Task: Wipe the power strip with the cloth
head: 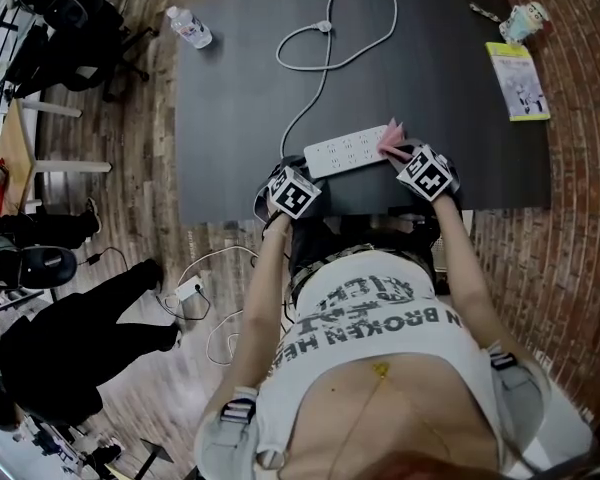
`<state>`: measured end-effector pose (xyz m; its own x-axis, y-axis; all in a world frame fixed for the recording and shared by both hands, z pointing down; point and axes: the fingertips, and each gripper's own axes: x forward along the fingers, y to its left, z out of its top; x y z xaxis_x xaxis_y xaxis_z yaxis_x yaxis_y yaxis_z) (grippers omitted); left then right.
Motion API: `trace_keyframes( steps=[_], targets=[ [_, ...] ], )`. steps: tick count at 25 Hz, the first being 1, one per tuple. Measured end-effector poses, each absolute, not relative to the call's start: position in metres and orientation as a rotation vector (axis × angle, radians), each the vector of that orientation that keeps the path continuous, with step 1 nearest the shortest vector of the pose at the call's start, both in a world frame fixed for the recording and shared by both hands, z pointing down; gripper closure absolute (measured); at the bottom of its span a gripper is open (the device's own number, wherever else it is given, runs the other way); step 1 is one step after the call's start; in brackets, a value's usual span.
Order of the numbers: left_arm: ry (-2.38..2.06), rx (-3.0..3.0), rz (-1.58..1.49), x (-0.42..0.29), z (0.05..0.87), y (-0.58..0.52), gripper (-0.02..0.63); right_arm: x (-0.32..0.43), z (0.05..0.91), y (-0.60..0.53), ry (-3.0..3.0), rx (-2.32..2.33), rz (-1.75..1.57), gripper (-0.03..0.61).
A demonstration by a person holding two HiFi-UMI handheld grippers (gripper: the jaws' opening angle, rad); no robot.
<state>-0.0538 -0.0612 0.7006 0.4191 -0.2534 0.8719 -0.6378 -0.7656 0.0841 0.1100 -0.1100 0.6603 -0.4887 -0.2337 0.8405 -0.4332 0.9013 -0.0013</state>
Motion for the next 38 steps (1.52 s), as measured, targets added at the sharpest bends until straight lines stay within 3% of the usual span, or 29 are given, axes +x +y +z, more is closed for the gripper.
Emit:
trace_keyframes(
  steps=[7, 11, 16, 25, 38],
  targets=[
    [-0.947, 2.312, 1.095, -0.053, 0.660, -0.070, 0.341, 0.100, 0.637, -0.112, -2.150, 0.496, 0.136, 0.561],
    [-1.015, 2.385, 0.940, -0.038, 0.615, -0.072, 0.382, 0.090, 0.606, -0.117, -2.272, 0.516, 0.147, 0.561],
    [-1.107, 2.461, 0.632, -0.016, 0.565, -0.076, 0.595, 0.081, 0.549, -0.117, -2.485, 0.570, 0.155, 0.561],
    [-1.219, 2.543, 0.283, -0.001, 0.484, -0.083, 0.606, 0.071, 0.452, -0.104, -2.814, 0.651, 0.080, 0.562],
    [-1.324, 2.714, 0.033, 0.008, 0.371, -0.081, 0.606, 0.048, 0.360, -0.085, -3.061, 0.676, -0.010, 0.563]
  ],
)
